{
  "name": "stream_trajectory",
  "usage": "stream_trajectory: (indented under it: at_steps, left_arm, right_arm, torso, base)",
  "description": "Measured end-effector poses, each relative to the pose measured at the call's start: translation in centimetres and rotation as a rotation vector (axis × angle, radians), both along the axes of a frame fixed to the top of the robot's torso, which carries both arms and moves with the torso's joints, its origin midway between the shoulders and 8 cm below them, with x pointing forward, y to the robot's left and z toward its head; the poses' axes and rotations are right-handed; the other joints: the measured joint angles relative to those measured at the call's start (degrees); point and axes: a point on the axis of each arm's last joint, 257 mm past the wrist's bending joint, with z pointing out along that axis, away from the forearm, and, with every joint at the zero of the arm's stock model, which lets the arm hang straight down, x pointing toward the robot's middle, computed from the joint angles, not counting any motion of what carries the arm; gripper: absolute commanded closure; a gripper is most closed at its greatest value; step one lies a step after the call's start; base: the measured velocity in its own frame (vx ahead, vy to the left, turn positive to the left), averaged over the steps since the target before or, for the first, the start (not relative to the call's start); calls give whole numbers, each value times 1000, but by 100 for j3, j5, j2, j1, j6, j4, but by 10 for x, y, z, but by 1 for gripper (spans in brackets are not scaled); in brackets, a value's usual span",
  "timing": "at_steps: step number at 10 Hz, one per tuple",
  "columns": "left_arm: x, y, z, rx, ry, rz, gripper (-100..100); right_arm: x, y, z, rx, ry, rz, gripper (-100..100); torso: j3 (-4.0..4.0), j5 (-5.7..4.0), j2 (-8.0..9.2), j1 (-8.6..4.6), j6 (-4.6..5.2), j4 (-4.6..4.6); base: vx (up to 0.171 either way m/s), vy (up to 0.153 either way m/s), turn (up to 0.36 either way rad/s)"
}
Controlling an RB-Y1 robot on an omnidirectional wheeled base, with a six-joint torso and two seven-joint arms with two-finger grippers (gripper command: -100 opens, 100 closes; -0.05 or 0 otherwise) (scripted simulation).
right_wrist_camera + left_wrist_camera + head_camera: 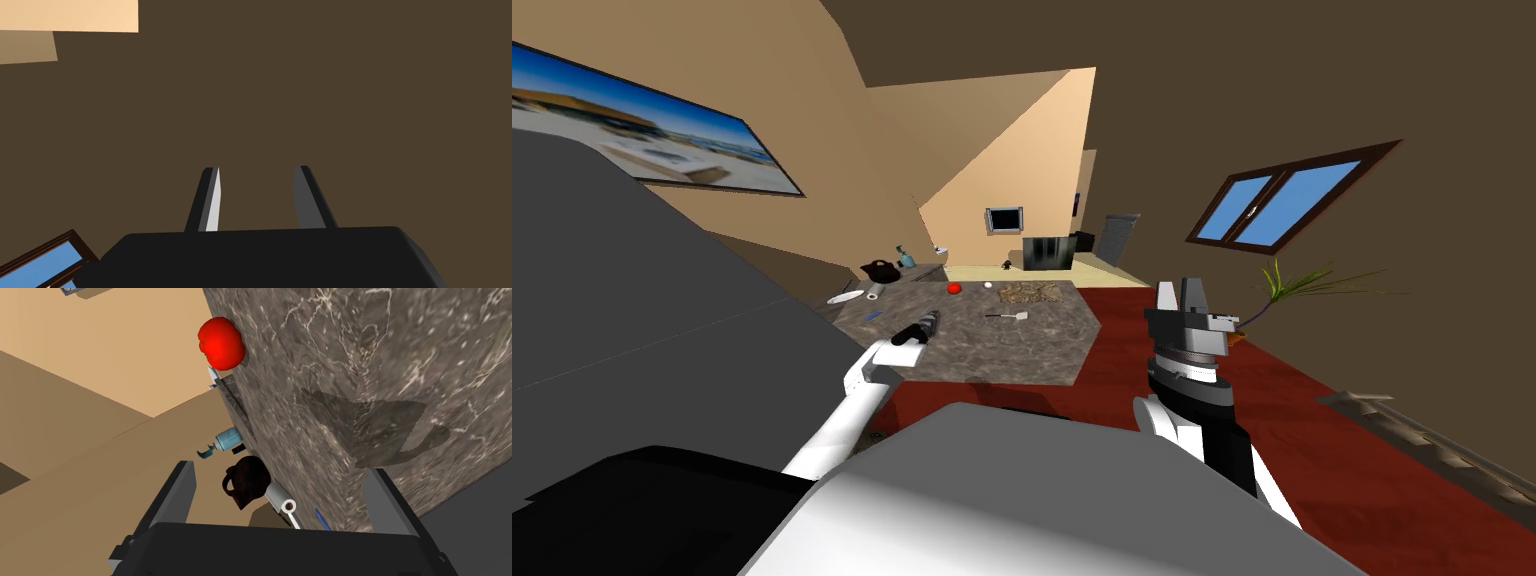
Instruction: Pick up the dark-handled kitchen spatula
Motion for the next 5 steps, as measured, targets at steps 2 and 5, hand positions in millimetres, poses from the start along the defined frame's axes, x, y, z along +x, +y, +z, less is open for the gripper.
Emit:
stream_trajectory:
  at_steps: [2,5]
  left_arm:
    - [-7,20,-2,5,54,47,-100]
    - [-22,52,-13,3,144,121,-100]
  right_arm:
    - [0,0,0,0,0,0,0]
    - [0,0,0,0,0,0,0]
  torso:
    - [-3,-2,-6,-10,1,-1]
    - [-4,-3,-7,-10,-4,-2]
  base:
    - [34,-73,-111]
    - [50,-81,-111]
